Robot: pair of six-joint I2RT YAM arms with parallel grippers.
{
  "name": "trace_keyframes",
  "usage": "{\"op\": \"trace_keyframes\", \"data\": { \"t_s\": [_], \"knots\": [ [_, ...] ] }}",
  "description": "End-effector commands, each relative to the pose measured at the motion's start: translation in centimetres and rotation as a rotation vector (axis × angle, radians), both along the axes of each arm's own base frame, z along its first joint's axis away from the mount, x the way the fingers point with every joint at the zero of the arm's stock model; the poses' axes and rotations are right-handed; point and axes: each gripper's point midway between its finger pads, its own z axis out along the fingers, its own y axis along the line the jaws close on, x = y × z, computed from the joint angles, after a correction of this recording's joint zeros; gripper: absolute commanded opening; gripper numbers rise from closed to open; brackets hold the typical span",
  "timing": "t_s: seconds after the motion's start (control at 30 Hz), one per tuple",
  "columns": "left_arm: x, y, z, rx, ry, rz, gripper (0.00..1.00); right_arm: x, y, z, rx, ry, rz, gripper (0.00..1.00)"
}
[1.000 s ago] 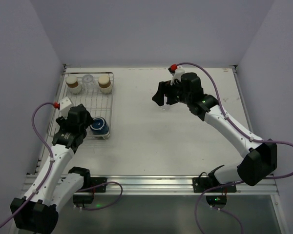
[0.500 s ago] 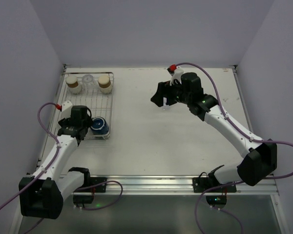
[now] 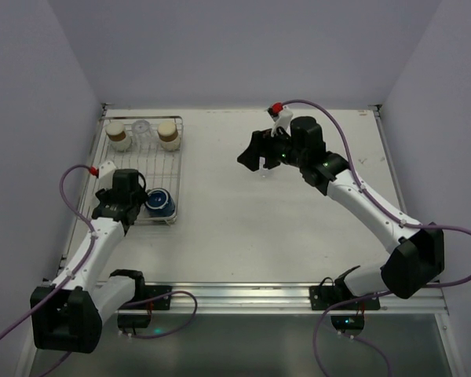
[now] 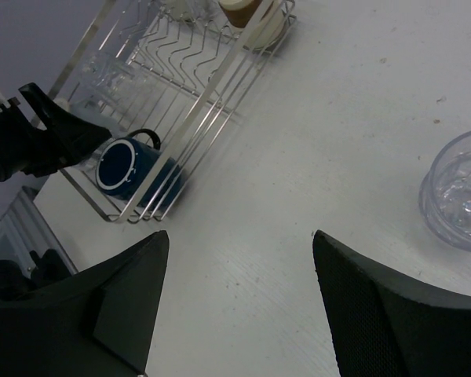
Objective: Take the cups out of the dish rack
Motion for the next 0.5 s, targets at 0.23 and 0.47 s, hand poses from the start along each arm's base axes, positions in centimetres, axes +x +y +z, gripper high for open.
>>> {"op": "trace_keyframes", "data": {
  "t_s": [0.23, 0.47],
  "knots": [
    [2.0, -1.3, 10.9, -0.02, -0.299, -0.108, 0.23, -2.1, 4.0, 3.6, 0.328, 0.012, 0.13, 0.79],
    [1.1, -3.9, 18.3, -0.088, -0.492, -0.259, 0.2, -4.8, 6.1, 5.7, 0.528, 0.037, 0.297, 0.83]
  ]
}}
